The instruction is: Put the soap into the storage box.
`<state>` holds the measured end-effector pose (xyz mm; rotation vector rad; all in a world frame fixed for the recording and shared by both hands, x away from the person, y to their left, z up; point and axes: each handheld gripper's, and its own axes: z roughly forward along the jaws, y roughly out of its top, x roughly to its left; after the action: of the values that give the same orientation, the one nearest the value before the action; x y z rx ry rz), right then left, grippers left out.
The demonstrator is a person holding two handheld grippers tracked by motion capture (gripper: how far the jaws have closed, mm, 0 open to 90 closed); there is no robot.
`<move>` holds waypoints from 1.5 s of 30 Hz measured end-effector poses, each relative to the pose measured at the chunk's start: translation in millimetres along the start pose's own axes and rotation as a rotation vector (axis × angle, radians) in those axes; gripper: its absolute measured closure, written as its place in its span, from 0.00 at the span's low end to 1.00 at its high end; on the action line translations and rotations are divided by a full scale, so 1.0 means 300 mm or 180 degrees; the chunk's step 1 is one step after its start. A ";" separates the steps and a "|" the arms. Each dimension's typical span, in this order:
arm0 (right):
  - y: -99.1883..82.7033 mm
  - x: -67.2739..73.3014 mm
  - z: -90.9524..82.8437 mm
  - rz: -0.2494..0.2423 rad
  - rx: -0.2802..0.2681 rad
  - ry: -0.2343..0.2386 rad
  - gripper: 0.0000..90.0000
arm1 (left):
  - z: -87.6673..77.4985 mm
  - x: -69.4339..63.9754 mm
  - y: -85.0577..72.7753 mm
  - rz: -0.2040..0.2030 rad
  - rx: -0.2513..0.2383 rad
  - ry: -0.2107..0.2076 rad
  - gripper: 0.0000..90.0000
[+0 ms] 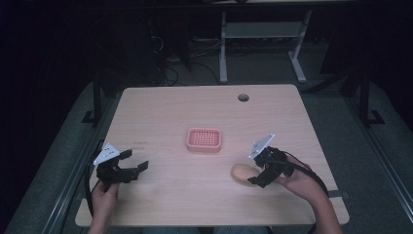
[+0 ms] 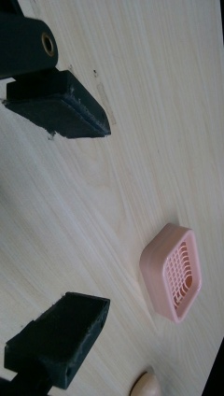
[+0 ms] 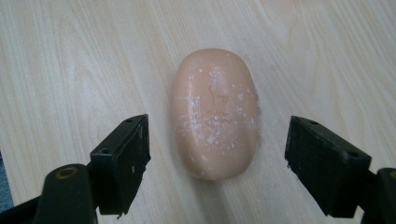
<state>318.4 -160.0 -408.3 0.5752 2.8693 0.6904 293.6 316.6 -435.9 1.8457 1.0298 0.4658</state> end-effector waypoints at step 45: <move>0.072 -0.013 0.171 -0.0080 0.0611 0.0092 0.29 | -0.004 0.002 0.002 -0.0029 -0.0029 -0.0004 0.16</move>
<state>340.2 -122.8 -443.6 0.5557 2.9848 0.4256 293.4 317.5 -434.8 1.8324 1.0332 0.4630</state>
